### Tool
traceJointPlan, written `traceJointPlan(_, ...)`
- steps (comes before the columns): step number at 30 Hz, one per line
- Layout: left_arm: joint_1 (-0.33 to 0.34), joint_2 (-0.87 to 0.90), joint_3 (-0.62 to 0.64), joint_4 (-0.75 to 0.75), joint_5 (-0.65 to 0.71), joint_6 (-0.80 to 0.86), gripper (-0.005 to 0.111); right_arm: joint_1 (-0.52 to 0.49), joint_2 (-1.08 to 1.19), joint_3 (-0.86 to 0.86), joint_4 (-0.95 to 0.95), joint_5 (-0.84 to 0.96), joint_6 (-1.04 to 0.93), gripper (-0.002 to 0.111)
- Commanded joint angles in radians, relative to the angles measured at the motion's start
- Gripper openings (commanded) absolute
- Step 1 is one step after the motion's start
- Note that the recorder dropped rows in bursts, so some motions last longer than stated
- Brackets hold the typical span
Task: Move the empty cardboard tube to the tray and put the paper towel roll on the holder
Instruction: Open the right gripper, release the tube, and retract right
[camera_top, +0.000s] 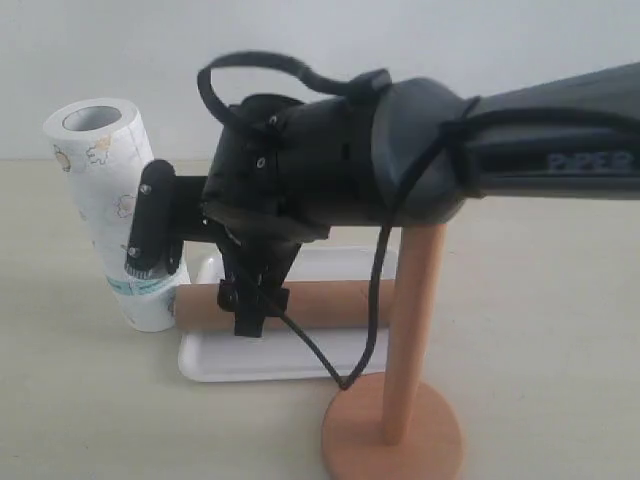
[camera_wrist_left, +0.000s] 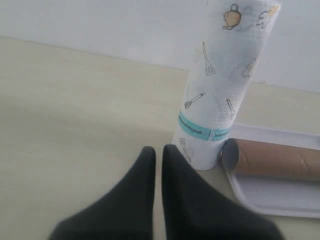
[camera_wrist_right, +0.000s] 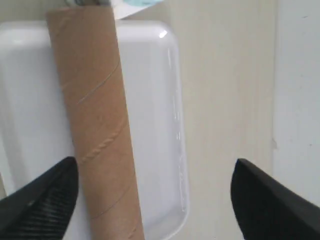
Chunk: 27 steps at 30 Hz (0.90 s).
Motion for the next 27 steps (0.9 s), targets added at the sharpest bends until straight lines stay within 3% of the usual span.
traceJointPlan(1, 0.002, -0.003, 0.002, 0.001, -0.001, -0.008, 0.004, 0.054, -0.131, -0.003, 0.002, 0.058, 0.054, 0.044)
traceJointPlan(4, 0.002, -0.003, 0.002, 0.001, -0.001, -0.008, 0.004, 0.067, -0.238, -0.003, 0.016, 0.149, 0.088, 0.000)
traceJointPlan(9, 0.002, -0.003, 0.002, 0.001, -0.001, -0.008, 0.004, 0.065, -0.460, -0.003, 0.034, 0.291, 0.145, 0.000)
traceJointPlan(16, 0.002, -0.003, 0.002, 0.001, -0.001, -0.008, 0.004, 0.065, -0.758, 0.011, 0.211, 0.312, 0.294, 0.000)
traceJointPlan(21, 0.002, -0.003, 0.002, 0.001, -0.001, -0.008, 0.004, 0.065, -0.898, 0.145, 0.218, 0.284, 0.380, 0.000)
traceJointPlan(27, 0.002, -0.003, 0.002, 0.001, -0.001, -0.008, 0.004, 0.065, -1.003, 0.362, 0.225, 0.244, 0.625, 0.000)
